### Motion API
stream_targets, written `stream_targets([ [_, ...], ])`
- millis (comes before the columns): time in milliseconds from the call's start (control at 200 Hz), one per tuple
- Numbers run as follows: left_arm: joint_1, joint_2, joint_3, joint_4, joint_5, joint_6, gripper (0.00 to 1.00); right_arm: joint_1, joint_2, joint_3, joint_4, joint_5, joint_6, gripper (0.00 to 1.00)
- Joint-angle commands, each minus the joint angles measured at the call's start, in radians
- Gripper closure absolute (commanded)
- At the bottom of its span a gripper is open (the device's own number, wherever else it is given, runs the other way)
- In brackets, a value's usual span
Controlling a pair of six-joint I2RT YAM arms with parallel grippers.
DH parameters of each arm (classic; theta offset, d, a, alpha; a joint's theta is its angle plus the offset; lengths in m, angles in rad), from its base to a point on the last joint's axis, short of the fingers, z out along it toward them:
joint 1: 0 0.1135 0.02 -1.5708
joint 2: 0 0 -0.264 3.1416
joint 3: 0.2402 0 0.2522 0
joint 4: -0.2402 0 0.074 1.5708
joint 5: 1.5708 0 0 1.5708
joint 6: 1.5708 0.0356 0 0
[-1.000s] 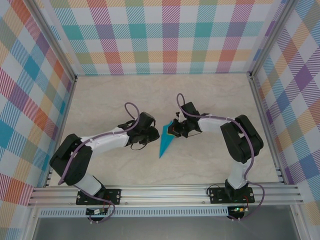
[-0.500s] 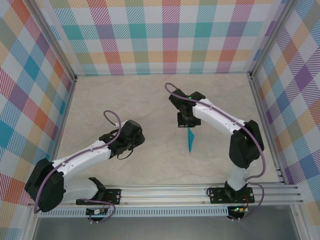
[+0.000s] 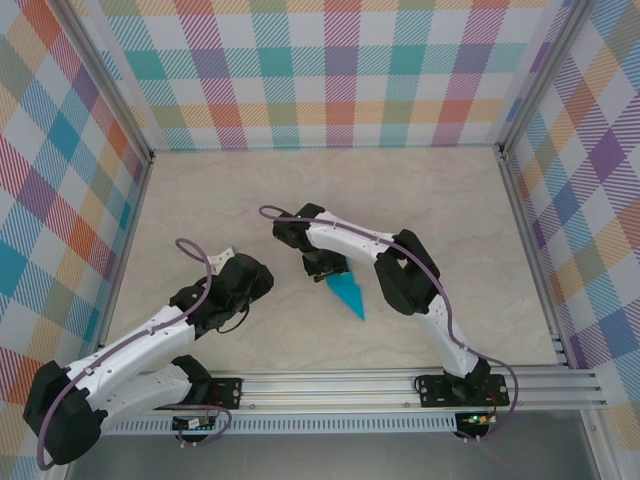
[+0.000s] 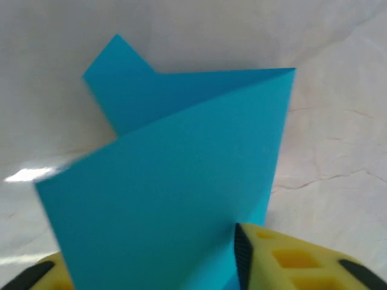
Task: Fold a paper plane with a square sheet of paper (pick it up from the middle)
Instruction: Turn over the paper at the center of the table.
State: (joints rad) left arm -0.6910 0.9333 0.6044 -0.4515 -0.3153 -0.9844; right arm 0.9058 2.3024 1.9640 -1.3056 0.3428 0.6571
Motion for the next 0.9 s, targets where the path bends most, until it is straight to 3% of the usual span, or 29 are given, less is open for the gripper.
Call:
stream_targets([
  [0,0.016,-0.019,-0.012,-0.026,-0.002,-0.003,0.44,-0.007,-0.103,-0.002,0.012,-0.08,-0.007,0.44],
  [170,0.018,0.0,0.0,-0.012,0.068,0.027,0.4,-0.015,-0.298,-0.147,0.132,-0.097,0.01,0.29],
  [620,0.018,-0.04,-0.098,0.078,0.258,0.035,0.37,-0.012,-0.495,-0.356,0.299,-0.212,0.067,0.31],
  [900,0.018,-0.045,-0.134,0.165,0.312,0.029,0.34,-0.007,-0.501,-0.402,0.338,-0.282,0.061,0.31],
])
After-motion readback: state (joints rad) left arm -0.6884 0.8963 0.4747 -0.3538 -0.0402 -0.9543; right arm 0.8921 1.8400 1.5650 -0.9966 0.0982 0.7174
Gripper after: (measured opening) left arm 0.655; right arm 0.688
